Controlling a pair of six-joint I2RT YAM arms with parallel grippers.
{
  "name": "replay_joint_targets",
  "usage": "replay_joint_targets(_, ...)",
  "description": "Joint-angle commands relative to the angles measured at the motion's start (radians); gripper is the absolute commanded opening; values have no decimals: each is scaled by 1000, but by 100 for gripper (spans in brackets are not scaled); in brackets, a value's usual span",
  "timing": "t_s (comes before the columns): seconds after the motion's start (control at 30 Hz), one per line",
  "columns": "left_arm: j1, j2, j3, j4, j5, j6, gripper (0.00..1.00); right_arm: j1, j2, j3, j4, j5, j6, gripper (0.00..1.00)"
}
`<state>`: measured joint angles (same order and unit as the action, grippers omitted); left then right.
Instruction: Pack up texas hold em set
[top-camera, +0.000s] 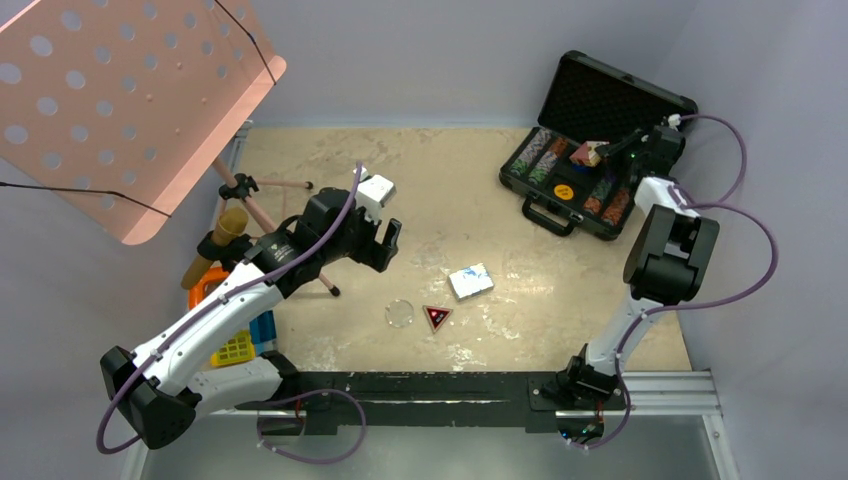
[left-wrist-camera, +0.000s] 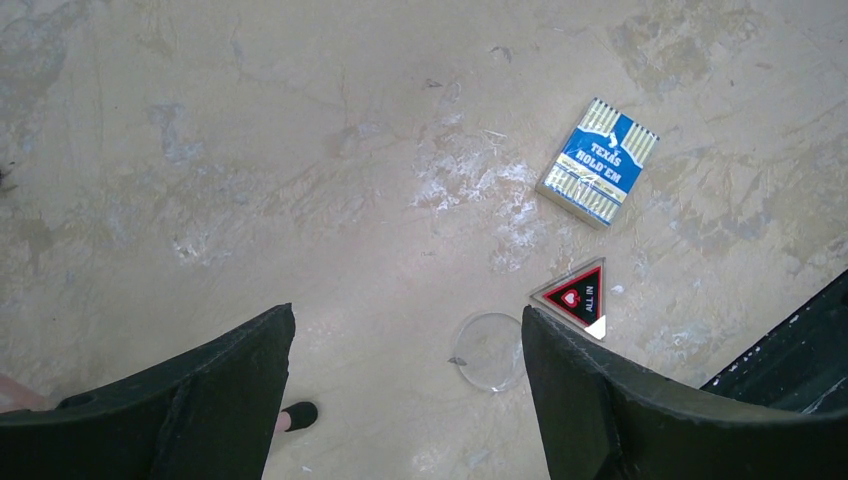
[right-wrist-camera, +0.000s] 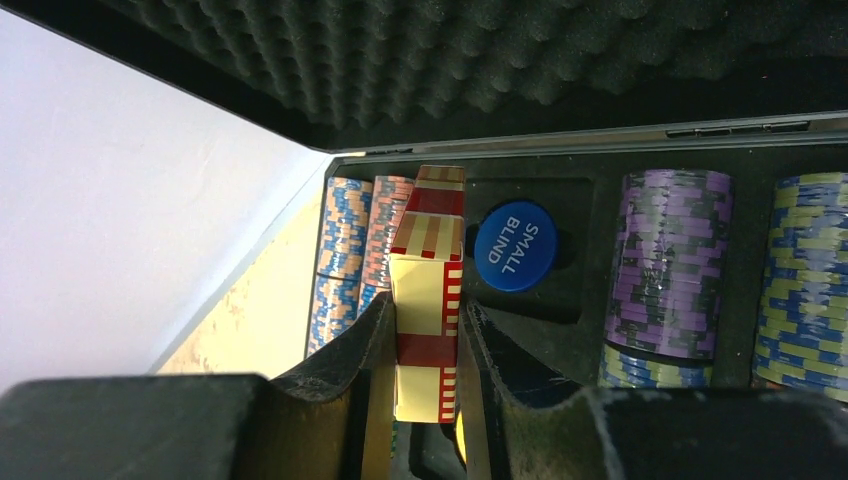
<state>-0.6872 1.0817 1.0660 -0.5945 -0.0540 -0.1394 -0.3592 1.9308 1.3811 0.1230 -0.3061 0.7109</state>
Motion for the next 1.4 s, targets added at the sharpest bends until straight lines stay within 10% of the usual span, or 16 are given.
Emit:
replay_joint_targets(0.0, 3, -2, 40, 4, -15, -9, 87, -4, -21, 69, -8, 0, 14, 0)
replay_joint_targets(1.0, 3, -11, 43, -2, -36, -2, 87, 32, 127, 213, -182, 31, -65, 0)
replay_joint_targets(1.37, 3, -13, 45, -5, -38, -2, 87, 45, 40, 167, -209, 218, -191, 56)
